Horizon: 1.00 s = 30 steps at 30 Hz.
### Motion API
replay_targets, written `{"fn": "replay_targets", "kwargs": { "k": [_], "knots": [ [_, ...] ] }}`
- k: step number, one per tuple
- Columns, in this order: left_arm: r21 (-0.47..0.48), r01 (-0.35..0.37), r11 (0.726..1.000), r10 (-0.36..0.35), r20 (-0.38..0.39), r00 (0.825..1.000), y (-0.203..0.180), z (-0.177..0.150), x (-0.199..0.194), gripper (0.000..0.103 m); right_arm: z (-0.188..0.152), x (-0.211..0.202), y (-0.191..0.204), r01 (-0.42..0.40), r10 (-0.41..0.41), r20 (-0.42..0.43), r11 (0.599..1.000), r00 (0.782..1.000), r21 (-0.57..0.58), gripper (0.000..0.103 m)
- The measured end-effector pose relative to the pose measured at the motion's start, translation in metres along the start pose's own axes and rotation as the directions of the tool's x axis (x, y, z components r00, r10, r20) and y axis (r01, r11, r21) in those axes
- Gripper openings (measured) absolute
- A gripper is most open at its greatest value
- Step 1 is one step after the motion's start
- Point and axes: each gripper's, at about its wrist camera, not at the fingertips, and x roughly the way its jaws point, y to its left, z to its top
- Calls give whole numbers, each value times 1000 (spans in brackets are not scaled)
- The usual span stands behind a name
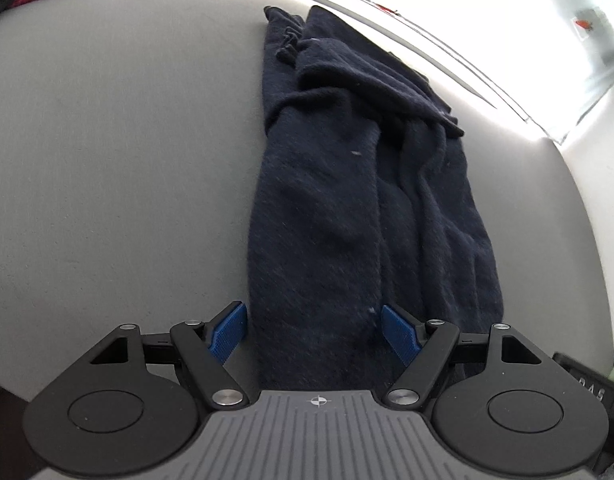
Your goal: Fold clothes
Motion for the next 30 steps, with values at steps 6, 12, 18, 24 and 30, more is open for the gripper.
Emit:
{"fn": "replay_targets", "kwargs": {
  "k": [6, 12, 18, 24, 30],
  "knots": [
    [-19, -70, 997, 70, -5, 998, -10, -3, 1, 60, 0, 0, 4, 76, -76, -6, 997, 997, -29, 39],
    [-31, -72, 997, 71, -42, 997, -16, -5, 3, 60, -4, 3, 6, 77, -77, -10, 997, 997, -11, 23],
    [-134, -40, 990, 28, -93, 995, -8, -4, 3, 37, -8, -1, -4, 38, -39, 15, 997, 999, 67, 19],
    [-237, -34, 971, 3, -130, 991, -3, 8, -4, 21, -8, -17, 8, 22, -23, 64, 999, 998, 27, 18],
    [-248, -31, 968, 0, -124, 992, -13, 15, -13, 20, 6, -30, 11, -27, 21, 91, 997, 996, 69, 17]
  ]
}}
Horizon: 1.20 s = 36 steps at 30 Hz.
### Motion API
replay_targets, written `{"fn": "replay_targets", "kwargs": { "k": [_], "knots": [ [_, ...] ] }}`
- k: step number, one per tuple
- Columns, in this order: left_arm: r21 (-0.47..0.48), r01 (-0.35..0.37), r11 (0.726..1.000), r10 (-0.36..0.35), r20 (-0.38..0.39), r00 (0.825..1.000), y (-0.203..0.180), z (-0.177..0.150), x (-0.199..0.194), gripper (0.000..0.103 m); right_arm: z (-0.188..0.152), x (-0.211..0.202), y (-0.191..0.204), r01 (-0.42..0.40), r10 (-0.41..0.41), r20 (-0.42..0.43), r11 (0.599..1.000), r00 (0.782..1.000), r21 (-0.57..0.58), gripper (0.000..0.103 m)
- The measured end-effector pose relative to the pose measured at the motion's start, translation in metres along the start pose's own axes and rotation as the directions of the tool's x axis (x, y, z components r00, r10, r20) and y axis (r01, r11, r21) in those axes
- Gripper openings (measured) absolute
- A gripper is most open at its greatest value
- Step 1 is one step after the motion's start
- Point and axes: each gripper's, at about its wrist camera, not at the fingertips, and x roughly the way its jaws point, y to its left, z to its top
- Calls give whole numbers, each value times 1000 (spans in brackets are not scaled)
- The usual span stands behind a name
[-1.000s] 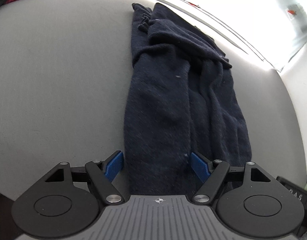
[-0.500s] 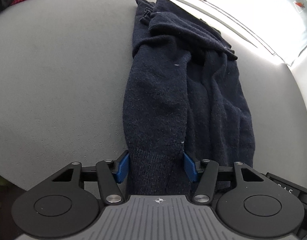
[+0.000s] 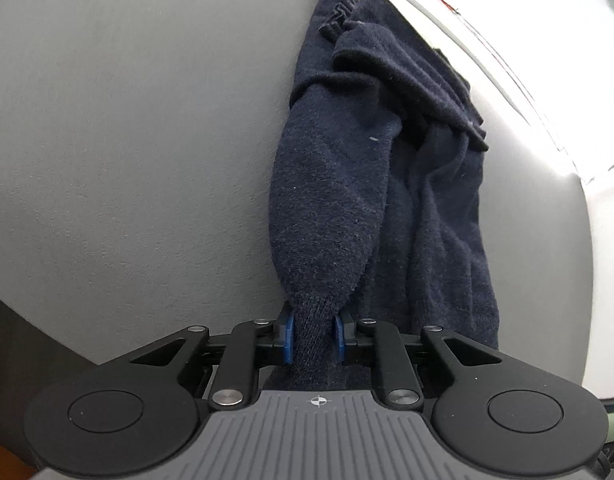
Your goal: Fold clothes
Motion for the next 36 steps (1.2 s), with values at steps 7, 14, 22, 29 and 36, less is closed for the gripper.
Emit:
{"fn": "replay_targets", "kwargs": {
  "k": [7, 14, 22, 29, 36],
  "knots": [
    [12, 12, 1000, -12, 23, 1000, -12, 14, -20, 20, 24, -7, 19, -33, 33, 20, 999, 999, -4, 16],
    [81, -16, 997, 8, 93, 996, -41, 36, -32, 20, 55, 0, 43, -51, 53, 30, 997, 998, -64, 16],
    [45, 11, 999, -17, 120, 993, -60, 80, -33, 20, 97, 15, 61, -79, 82, 48, 995, 996, -59, 15],
    [15, 22, 1000, -24, 143, 989, -79, 118, -30, 20, 137, 32, 75, -92, 97, 52, 992, 994, -82, 15],
    [-29, 24, 999, -19, 163, 986, -92, 148, -20, 20, 183, 64, 84, -119, 122, 27, 988, 992, -94, 15]
  ]
}}
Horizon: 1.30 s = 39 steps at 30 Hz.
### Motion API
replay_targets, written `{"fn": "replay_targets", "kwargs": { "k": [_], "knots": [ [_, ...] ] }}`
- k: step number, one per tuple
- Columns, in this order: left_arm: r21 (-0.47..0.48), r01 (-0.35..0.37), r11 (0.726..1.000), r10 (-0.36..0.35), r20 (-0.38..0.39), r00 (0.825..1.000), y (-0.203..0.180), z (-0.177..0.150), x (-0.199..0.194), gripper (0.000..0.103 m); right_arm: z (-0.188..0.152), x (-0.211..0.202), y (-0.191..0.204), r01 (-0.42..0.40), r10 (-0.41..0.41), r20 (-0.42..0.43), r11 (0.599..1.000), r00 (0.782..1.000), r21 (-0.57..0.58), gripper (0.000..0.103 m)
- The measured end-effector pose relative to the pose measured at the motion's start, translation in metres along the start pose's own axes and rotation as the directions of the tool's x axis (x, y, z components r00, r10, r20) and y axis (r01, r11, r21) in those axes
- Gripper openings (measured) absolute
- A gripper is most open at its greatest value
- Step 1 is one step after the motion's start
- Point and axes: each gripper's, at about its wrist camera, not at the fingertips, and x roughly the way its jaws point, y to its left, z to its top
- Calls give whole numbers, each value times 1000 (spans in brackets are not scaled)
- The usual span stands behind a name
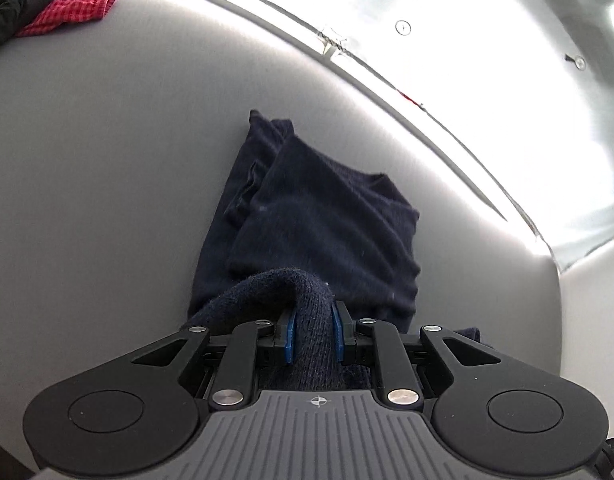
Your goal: Fold clothes
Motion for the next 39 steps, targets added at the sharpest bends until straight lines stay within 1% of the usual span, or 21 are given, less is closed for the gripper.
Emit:
{"fn": "replay_targets", "kwargs": {
  "k": [3, 8, 11, 18, 20, 23, 27, 28, 31, 34, 35, 36, 37, 38, 39],
  "knots": [
    [-3, 9, 1000, -9, 11, 1000, -6, 14, 6, 20, 14, 11, 2, -2, 2, 4, 1000, 1000, -16, 14],
    [-7, -9, 1000, 10, 33, 999, -12, 36, 18, 20, 35, 34, 8, -9, 9, 9, 999, 1000, -43, 14],
    [-14, -13, 1000, 14, 42, 999, -14, 53, 29, 20, 50, 55, 11, -11, 12, 9, 998, 1000, -60, 14],
    [-23, -5, 1000, 6, 45, 999, -19, 99, 66, 20, 85, 102, 9, -12, 13, 20, 998, 1000, -55, 13],
    [-19, -3, 1000, 4, 44, 999, -21, 106, 73, 20, 90, 112, 7, -10, 11, 24, 998, 1000, -55, 13],
    [-13, -3, 1000, 3, 32, 999, -24, 120, 88, 20, 100, 130, 5, 3, -2, 30, 999, 1000, -49, 12],
    [-26, 5, 1000, -5, 15, 1000, -24, 135, 104, 20, 115, 148, 1, -2, 3, 46, 1000, 999, -25, 9],
    [-31, 6, 1000, -5, 12, 1000, -24, 139, 107, 20, 118, 151, 1, -4, 5, 49, 1000, 999, -26, 7],
    [-36, -1, 999, 1, -4, 1000, -21, 148, 123, 20, 124, 163, 4, -4, 7, 50, 998, 999, -67, 6],
    [-40, -27, 999, 25, -64, 998, -11, 152, 152, 21, 128, 179, 1, -11, 13, 26, 995, 1000, -99, 8],
    [-27, -31, 999, 29, -91, 995, -8, 152, 162, 22, 129, 183, -2, -8, 11, 20, 994, 1000, -105, 16],
    [-22, -23, 999, 21, -108, 994, -4, 153, 167, 22, 130, 185, -6, -6, 9, 23, 995, 1000, -104, 22],
    [-17, -14, 1000, 12, -124, 992, -1, 153, 172, 25, 132, 184, -12, -10, 13, 31, 995, 999, -102, 32],
    [-22, 13, 1000, -16, -141, 990, 3, 156, 173, 30, 132, 182, -19, -13, 17, 37, 995, 999, -99, 41],
    [-32, 52, 998, -57, -155, 986, 7, 159, 171, 33, 132, 179, -28, -12, 16, 40, 996, 999, -93, 44]
  ]
}}
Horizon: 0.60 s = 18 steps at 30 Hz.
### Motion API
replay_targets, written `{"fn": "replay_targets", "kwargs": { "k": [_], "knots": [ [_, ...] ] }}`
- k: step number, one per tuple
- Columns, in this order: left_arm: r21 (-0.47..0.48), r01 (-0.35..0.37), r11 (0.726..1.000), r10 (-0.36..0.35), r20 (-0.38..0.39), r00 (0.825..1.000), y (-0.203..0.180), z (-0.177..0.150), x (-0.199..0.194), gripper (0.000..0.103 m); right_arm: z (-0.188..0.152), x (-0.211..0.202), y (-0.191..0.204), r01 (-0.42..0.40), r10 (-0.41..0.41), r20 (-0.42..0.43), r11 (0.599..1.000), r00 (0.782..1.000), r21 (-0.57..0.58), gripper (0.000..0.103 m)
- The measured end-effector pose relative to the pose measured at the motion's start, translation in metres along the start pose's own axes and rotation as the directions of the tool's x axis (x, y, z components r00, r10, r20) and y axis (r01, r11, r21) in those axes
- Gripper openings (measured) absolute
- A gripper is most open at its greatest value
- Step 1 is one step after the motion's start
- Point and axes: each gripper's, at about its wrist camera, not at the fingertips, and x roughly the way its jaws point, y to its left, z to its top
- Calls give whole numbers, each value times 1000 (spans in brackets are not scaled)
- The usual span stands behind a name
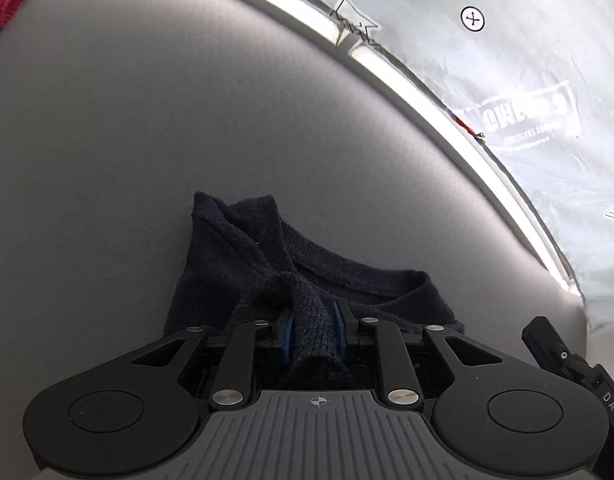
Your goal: Fold clothes
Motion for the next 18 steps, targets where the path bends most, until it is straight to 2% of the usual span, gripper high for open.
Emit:
{"fn": "replay_targets", "kwargs": {
  "k": [2, 3, 5, 6, 10, 13, 18],
  "knots": [
    [-16, 59, 998, -59, -1, 998, 6, 4, -7, 44, -2, -5, -16, 8, -8, 1, 1000, 1000, 10, 44],
    [-23, 86, 996, -85, 27, 996, 10, 6, -14, 48, -4, -5, -21, 20, -19, -10, 1000, 1000, 14, 44],
    [-19, 110, 994, -108, 77, 991, 13, 9, -25, 71, -10, -3, -31, 30, -29, -43, 999, 999, 15, 44],
    [3, 103, 995, -102, 115, 988, 12, 13, -32, 72, -15, -2, -35, 32, -31, -69, 999, 997, 11, 44],
    [85, 82, 993, -94, 150, 984, 6, 22, -45, 75, -32, 1, -40, 4, -3, -136, 1000, 991, 6, 47],
    [129, 41, 991, -61, 158, 986, 13, 14, -48, 76, -40, 2, -40, -19, 20, -160, 1000, 987, 8, 56],
    [211, 86, 974, -101, 59, 993, 33, -15, -23, 78, -42, 14, -39, -68, 69, -199, 998, 977, 13, 60]
  ]
}}
